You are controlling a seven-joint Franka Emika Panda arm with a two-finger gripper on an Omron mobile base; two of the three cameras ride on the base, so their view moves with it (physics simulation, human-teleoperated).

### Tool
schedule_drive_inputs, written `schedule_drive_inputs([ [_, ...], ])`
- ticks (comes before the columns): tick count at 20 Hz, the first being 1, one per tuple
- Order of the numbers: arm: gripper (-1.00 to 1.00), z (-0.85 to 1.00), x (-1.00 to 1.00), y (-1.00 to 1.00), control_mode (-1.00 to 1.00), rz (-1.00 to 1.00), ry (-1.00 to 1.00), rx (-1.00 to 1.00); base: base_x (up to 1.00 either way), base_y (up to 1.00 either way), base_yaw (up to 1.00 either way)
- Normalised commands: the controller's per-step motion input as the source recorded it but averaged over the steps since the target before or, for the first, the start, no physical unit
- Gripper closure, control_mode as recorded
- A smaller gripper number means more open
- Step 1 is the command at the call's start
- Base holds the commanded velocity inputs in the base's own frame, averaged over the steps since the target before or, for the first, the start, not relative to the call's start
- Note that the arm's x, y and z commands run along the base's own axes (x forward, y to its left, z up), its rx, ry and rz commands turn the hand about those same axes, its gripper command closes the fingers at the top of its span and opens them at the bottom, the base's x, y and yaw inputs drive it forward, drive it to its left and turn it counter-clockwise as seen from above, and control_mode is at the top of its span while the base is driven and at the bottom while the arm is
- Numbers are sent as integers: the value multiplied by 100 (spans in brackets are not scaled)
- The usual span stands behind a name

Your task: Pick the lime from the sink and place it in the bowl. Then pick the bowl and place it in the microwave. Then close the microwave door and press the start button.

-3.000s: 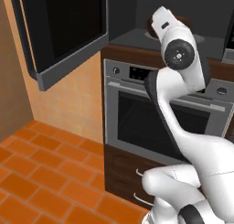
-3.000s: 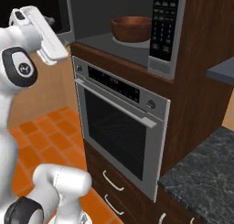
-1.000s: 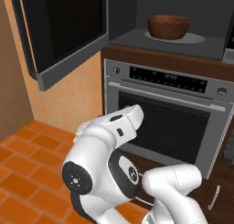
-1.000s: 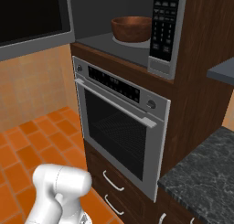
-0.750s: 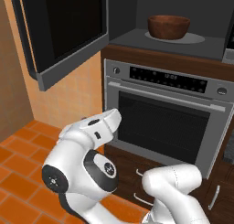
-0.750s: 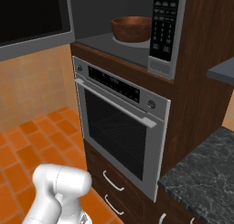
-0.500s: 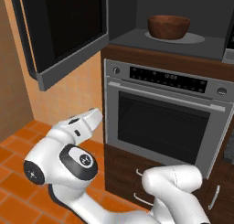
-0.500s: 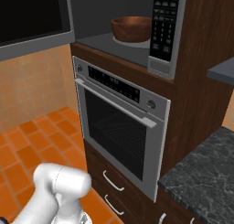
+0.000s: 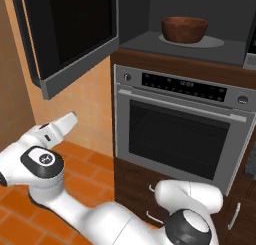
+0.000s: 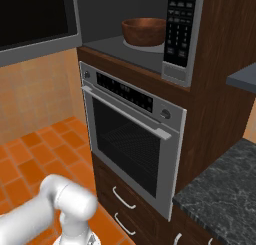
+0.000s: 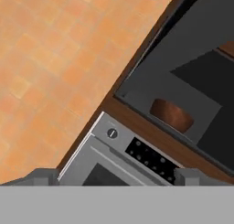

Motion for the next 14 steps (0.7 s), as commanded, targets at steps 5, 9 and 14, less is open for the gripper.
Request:
schedule_drive_inputs([
  [5,-100,-6,27,43,-100,3,-54,13,0,0,0],
  [9,-100,-9,32,47,-100,2,-52,21,0,0,0],
  [14,-100,7,23,11,-100,-1,-10,2,0,0,0],
])
